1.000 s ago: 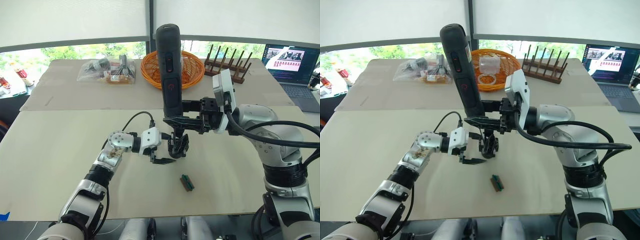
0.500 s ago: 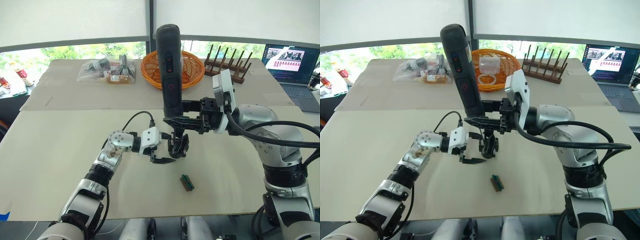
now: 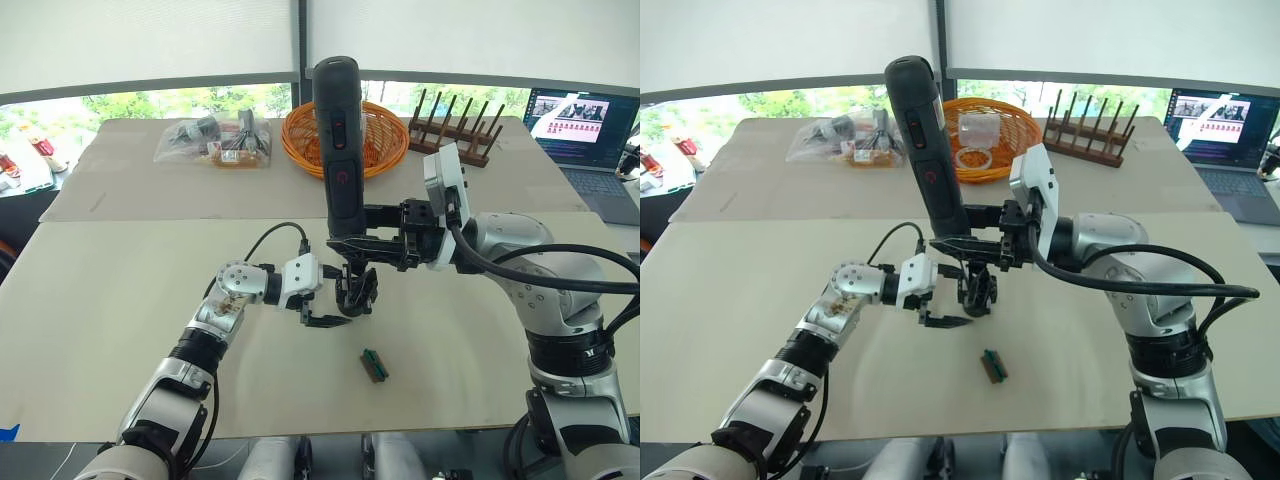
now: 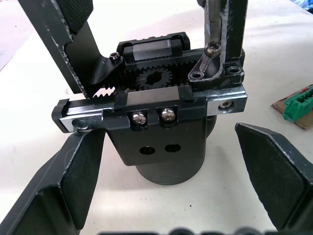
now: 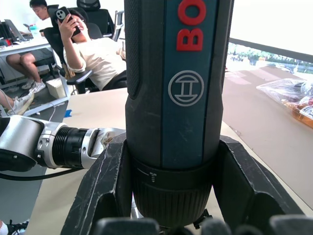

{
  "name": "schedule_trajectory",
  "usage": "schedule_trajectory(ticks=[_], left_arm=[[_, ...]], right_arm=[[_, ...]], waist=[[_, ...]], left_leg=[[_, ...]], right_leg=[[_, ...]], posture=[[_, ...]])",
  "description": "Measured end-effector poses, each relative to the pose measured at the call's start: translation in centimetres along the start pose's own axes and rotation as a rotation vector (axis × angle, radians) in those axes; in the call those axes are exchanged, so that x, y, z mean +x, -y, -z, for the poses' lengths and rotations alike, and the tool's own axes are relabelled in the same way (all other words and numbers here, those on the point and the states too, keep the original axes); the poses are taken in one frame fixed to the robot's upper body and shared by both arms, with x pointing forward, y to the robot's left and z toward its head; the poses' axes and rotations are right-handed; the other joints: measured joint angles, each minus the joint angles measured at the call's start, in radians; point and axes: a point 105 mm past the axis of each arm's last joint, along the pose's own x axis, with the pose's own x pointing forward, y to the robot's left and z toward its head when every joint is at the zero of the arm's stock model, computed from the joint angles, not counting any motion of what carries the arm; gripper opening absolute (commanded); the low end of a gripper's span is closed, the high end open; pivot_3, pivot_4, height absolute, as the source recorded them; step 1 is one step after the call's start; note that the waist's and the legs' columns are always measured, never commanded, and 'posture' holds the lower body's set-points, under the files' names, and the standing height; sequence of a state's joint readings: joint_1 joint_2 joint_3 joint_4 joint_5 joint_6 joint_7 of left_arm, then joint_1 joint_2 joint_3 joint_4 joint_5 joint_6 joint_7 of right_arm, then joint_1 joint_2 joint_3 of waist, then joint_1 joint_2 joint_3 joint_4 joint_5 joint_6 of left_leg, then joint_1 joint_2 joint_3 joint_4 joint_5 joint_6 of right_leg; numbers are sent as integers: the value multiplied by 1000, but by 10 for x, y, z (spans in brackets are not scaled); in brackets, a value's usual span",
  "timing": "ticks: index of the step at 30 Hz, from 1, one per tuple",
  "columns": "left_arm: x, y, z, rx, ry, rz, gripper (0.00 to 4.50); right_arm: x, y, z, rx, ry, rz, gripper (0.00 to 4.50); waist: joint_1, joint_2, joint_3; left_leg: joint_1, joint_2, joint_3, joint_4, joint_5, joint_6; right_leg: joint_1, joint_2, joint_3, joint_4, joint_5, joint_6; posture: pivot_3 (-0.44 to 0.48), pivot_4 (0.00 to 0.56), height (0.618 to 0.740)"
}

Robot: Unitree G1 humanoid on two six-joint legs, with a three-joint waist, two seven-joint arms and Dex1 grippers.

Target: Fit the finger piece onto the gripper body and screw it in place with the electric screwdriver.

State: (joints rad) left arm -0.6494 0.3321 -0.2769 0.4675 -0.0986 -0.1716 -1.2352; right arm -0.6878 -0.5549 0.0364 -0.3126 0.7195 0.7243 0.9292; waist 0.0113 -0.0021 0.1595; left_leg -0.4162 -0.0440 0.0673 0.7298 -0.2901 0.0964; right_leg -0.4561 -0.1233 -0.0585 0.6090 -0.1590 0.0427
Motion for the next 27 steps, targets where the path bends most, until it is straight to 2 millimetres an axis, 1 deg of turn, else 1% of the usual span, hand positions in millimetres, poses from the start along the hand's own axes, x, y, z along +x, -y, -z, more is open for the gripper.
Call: schedule_trajectory(ticks=[27], left_arm=[[0,-1,0,0,-2,-1,4500]], right_arm=[[1,-1,1,-12,-5,-10,1892]], waist=[[0,0,0]], left_leg=[[0,0,0,0,0,0]], right_leg=[[0,0,0,0,0,0]], posture=[[0,150,740]])
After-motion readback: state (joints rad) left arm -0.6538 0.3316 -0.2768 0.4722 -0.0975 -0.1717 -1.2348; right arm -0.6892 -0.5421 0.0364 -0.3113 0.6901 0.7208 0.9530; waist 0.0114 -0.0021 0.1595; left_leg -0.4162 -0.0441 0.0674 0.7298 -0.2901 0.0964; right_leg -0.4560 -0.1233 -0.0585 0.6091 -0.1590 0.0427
